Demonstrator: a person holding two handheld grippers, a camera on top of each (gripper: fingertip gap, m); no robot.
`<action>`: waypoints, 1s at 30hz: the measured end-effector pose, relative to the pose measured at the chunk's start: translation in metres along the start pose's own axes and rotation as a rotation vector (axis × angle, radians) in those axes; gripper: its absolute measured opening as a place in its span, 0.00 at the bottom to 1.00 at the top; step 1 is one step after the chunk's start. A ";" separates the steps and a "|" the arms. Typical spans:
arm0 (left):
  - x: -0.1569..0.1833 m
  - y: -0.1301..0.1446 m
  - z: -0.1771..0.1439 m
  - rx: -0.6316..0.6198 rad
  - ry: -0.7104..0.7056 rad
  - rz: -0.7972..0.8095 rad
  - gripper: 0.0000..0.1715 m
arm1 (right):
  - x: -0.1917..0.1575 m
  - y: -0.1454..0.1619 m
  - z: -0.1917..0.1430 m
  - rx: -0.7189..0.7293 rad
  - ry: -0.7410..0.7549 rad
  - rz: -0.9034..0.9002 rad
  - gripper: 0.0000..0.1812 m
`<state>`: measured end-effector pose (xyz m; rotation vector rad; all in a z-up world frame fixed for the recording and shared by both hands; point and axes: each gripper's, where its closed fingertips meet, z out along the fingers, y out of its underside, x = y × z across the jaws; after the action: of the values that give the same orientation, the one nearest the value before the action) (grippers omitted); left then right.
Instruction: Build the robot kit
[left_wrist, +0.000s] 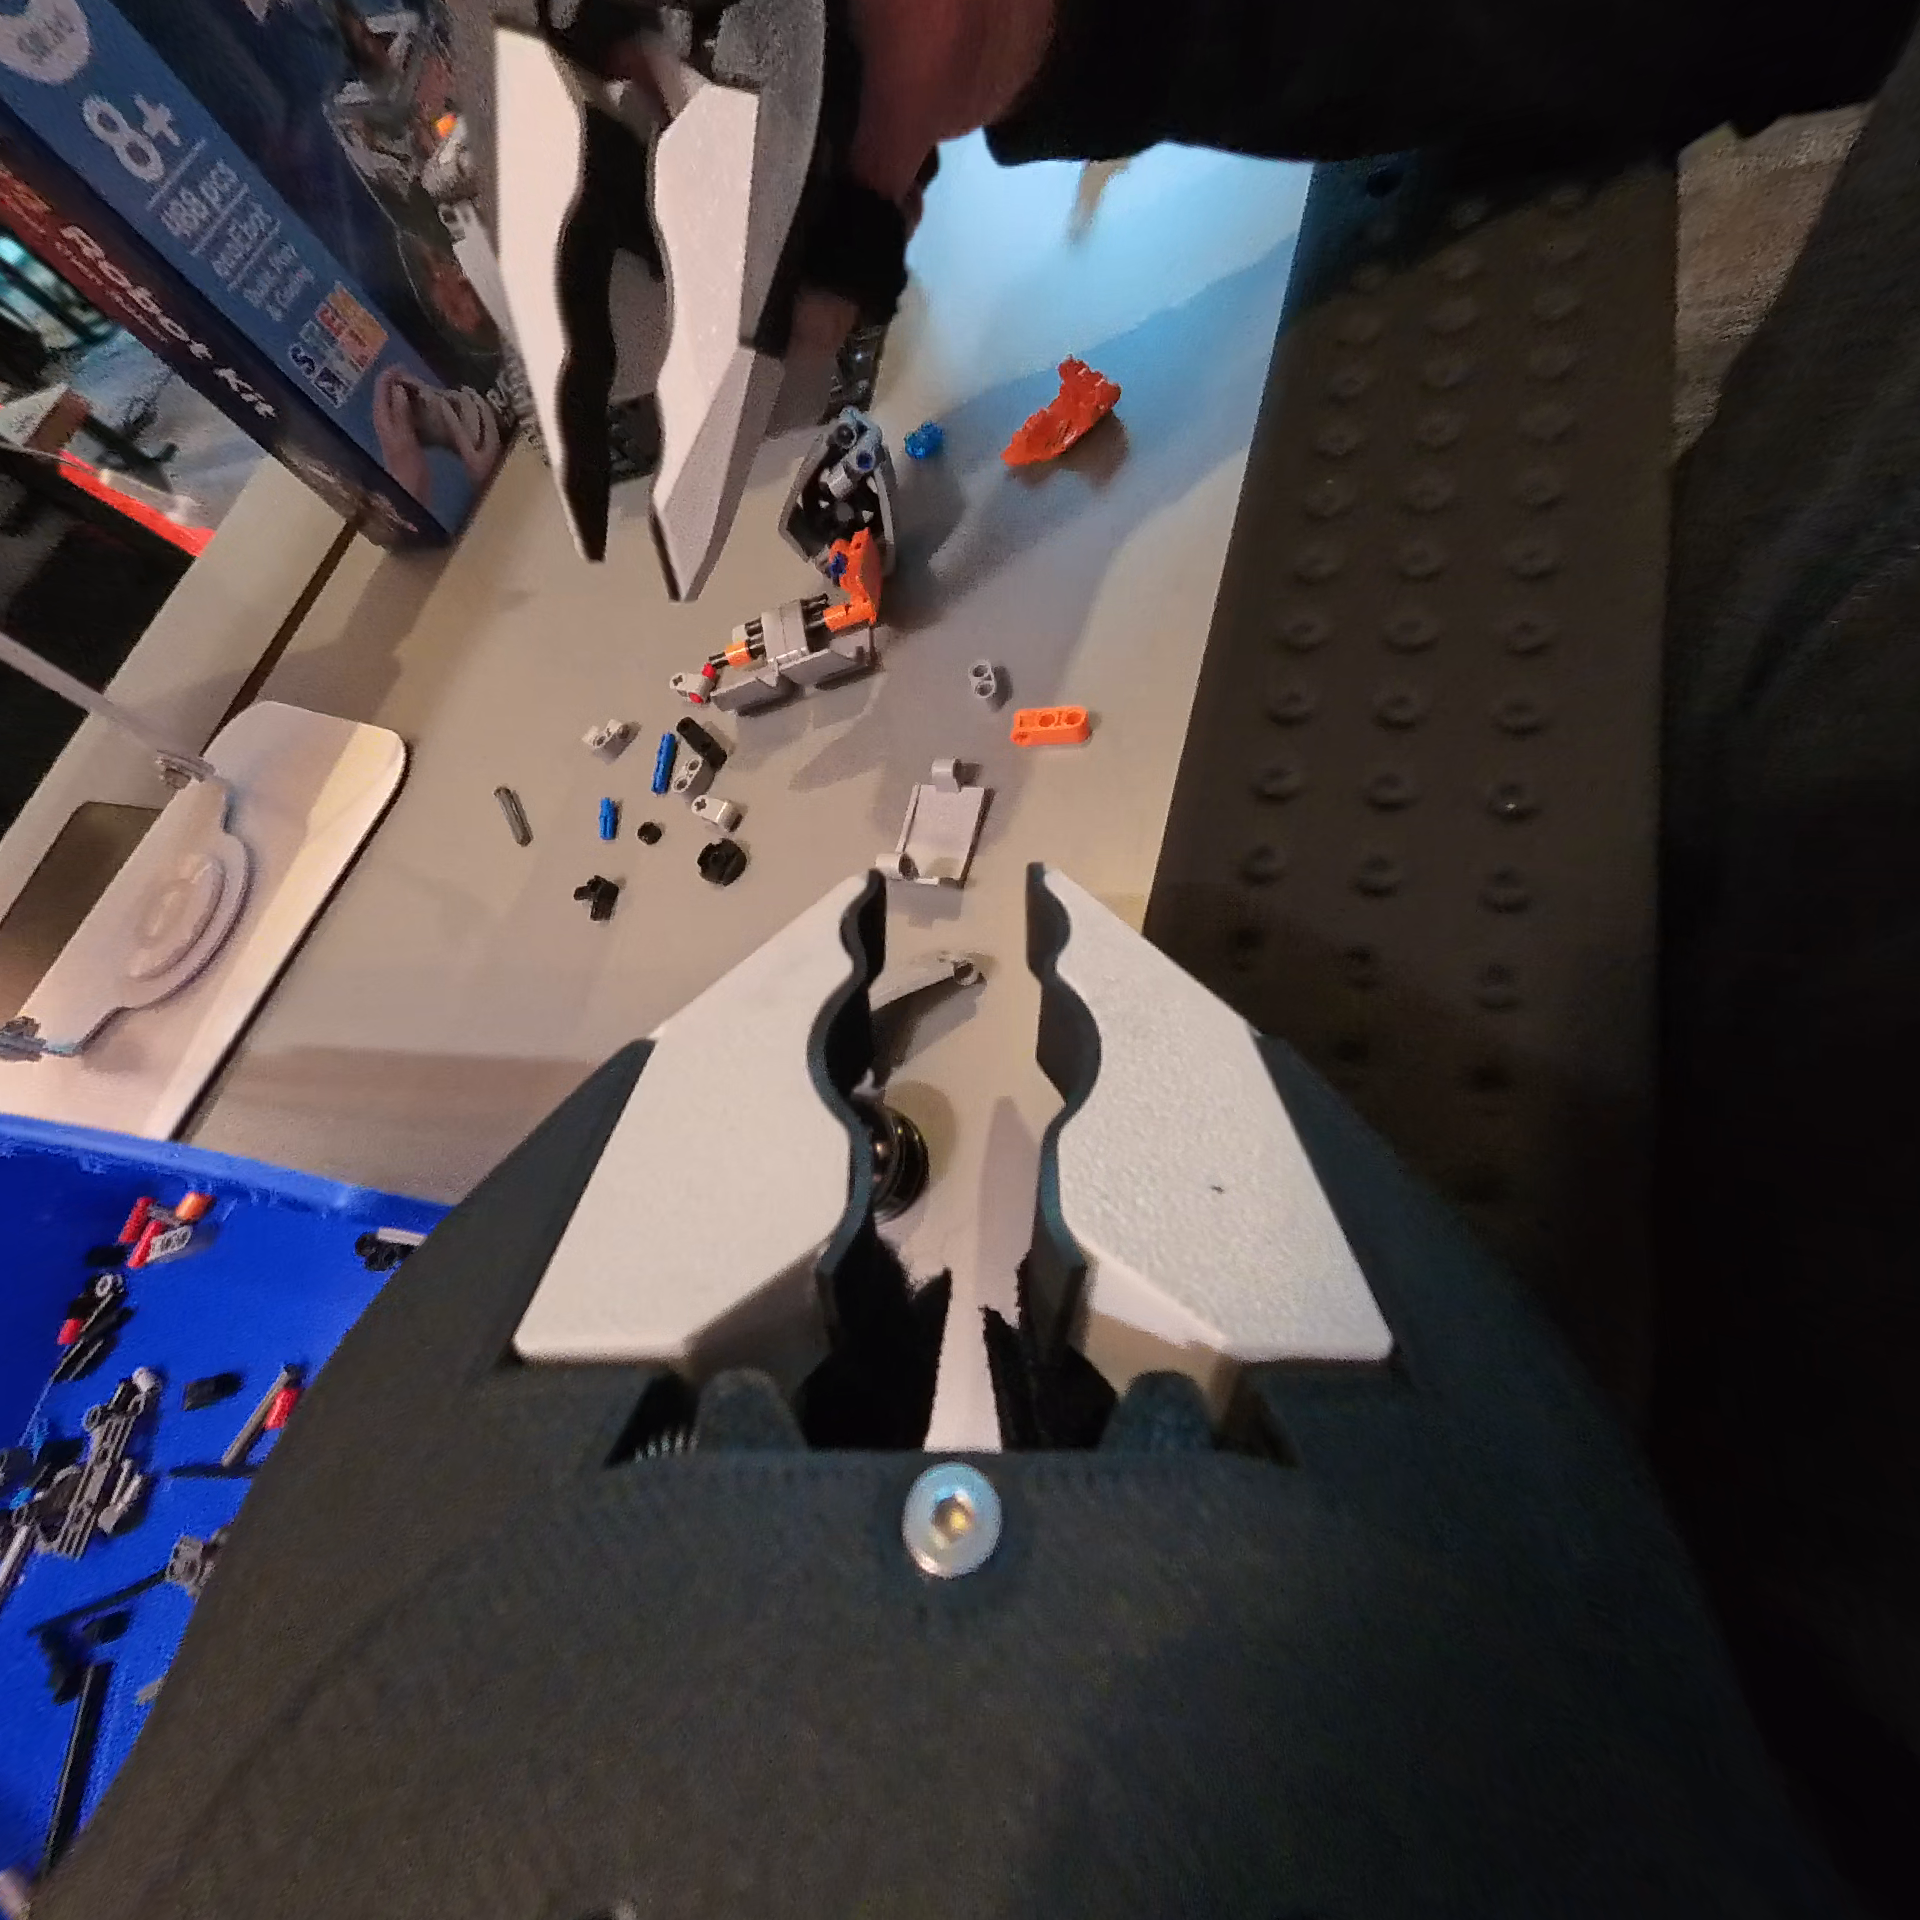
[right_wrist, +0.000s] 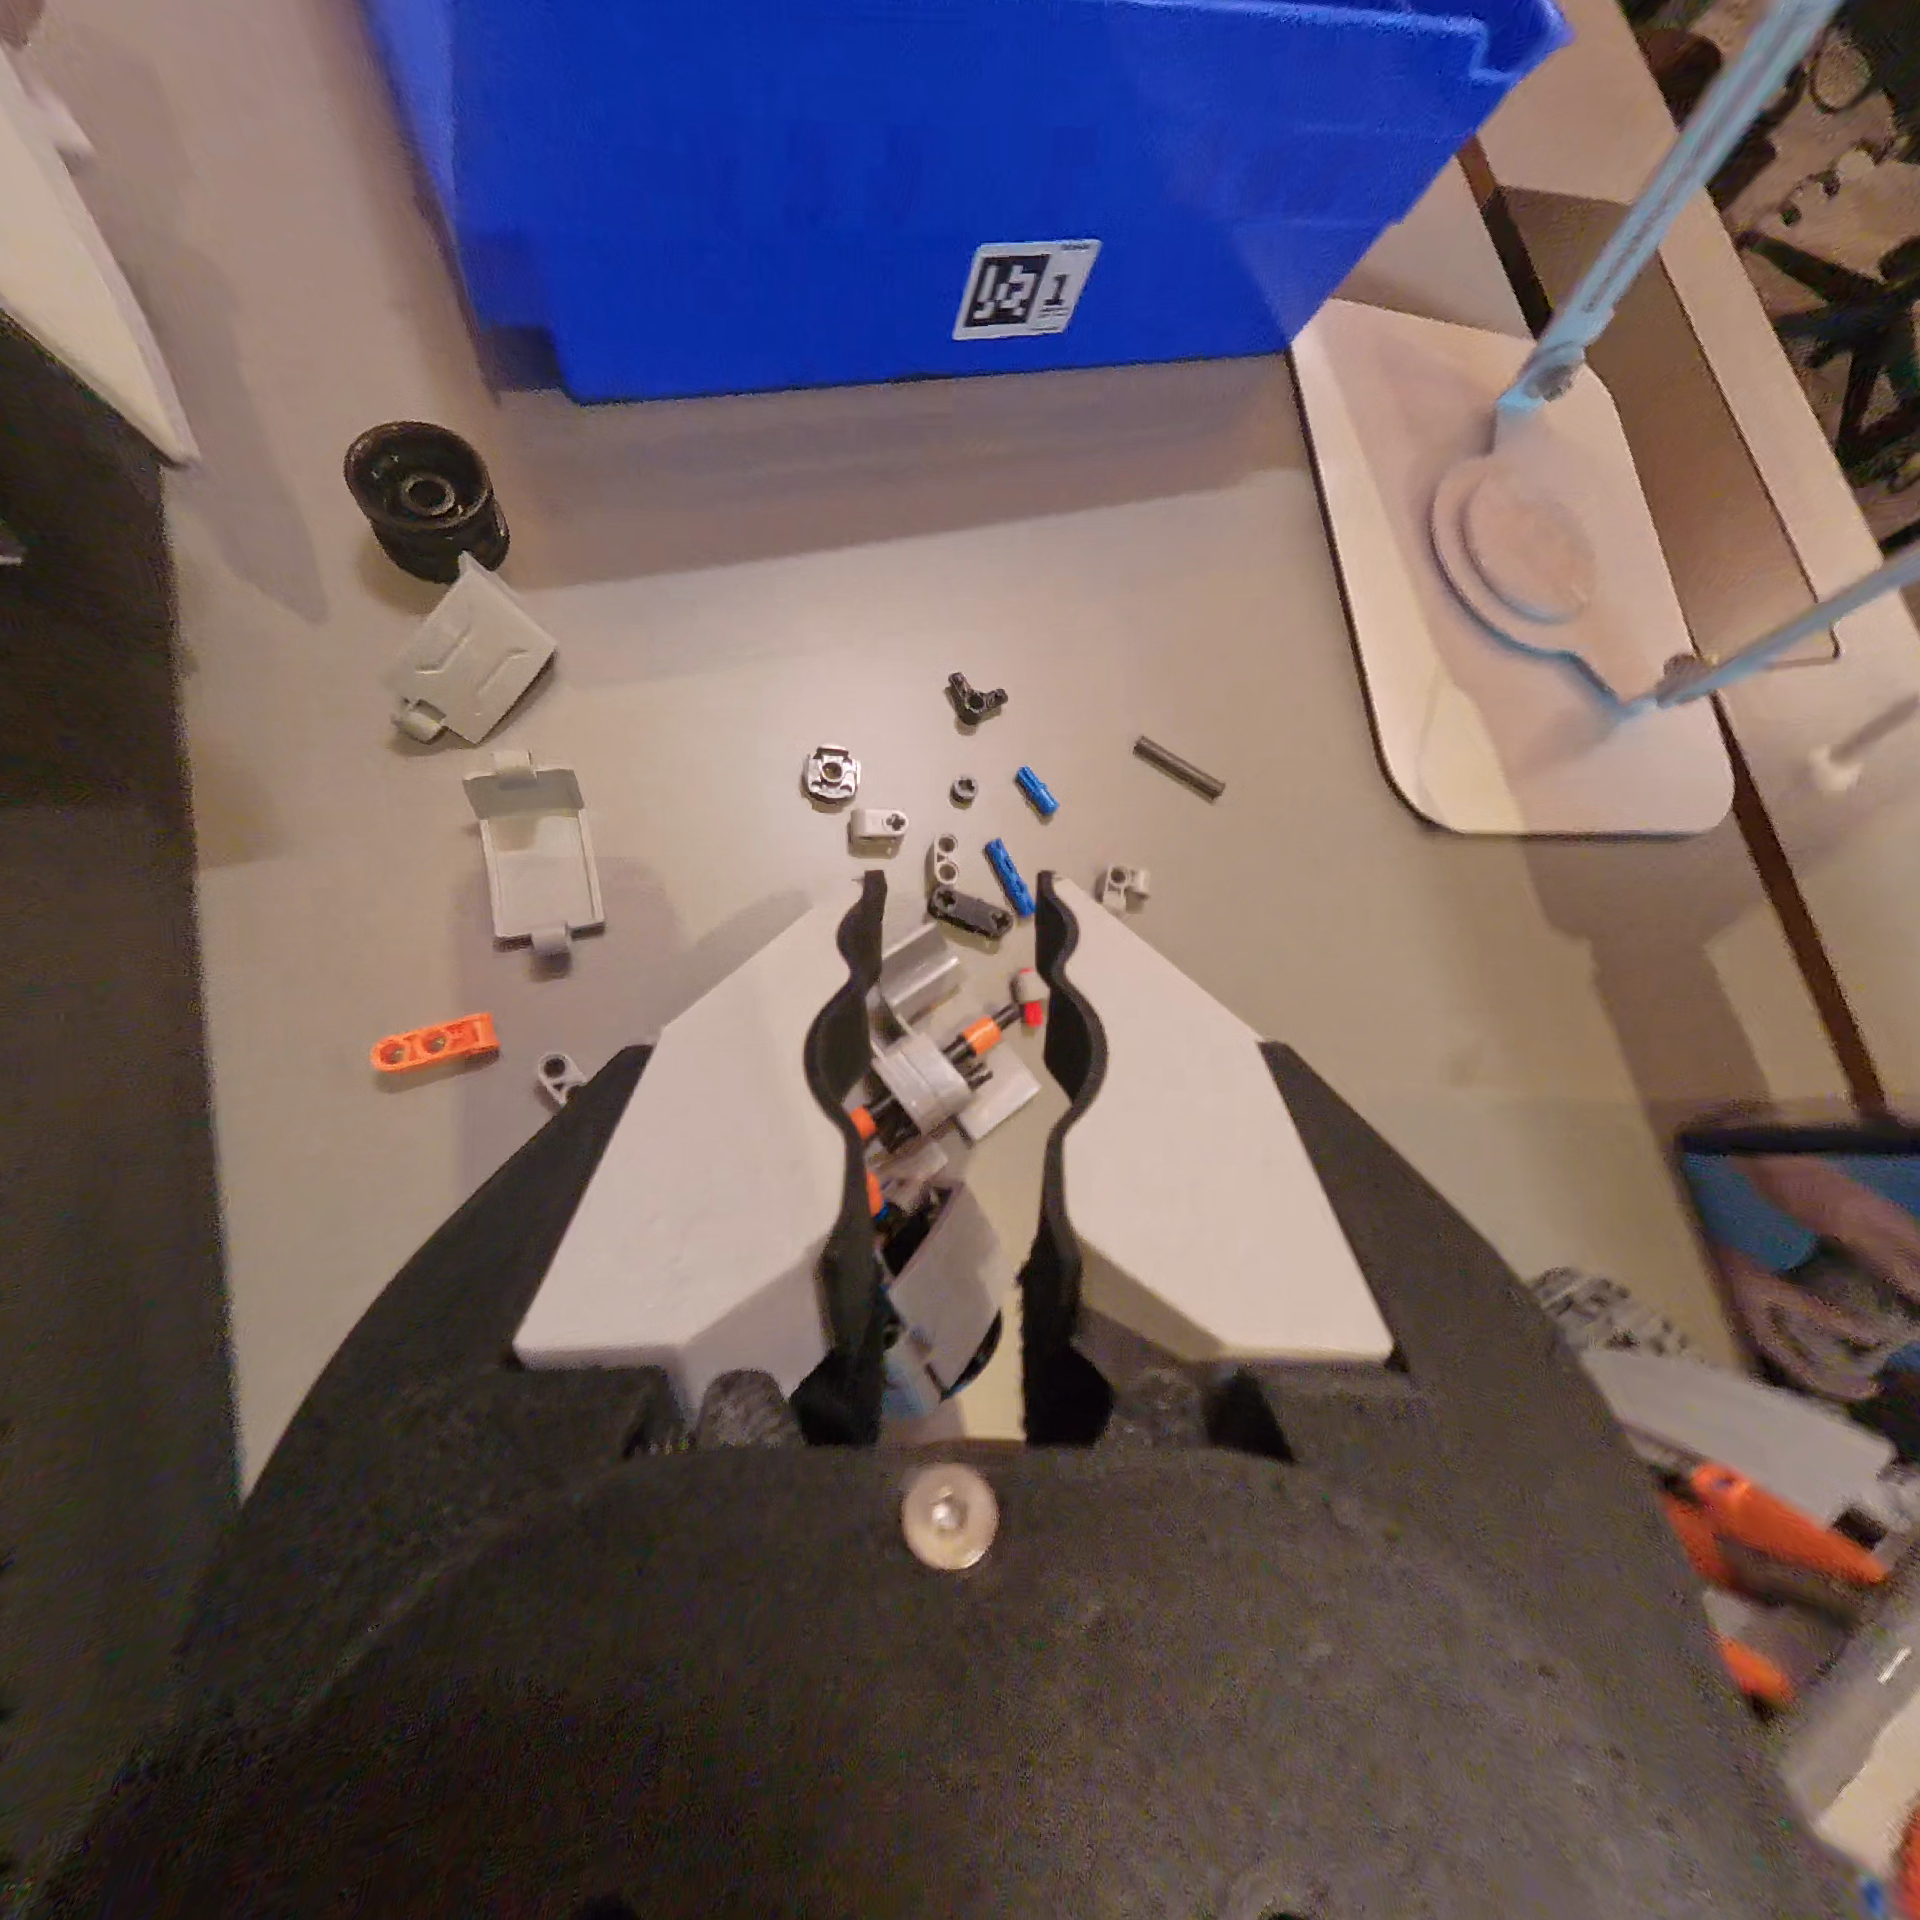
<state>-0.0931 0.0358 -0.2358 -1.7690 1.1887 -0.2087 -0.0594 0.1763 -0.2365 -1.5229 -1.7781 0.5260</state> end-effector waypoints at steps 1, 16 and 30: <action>0.001 0.001 0.004 -0.001 -0.001 0.001 0.14 | 0.000 -0.001 0.004 -0.023 -0.002 -0.035 0.15; 0.004 -0.002 0.031 0.095 -0.023 0.024 0.10 | 0.008 0.041 0.054 -0.436 -0.260 -0.237 0.09; 0.003 -0.004 0.030 0.117 -0.026 0.025 0.10 | 0.004 0.042 0.054 -0.407 -0.298 -0.233 0.03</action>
<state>-0.0711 0.0516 -0.2490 -1.6495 1.1562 -0.2353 -0.0719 0.1976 -0.3004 -1.5273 -2.3718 0.2955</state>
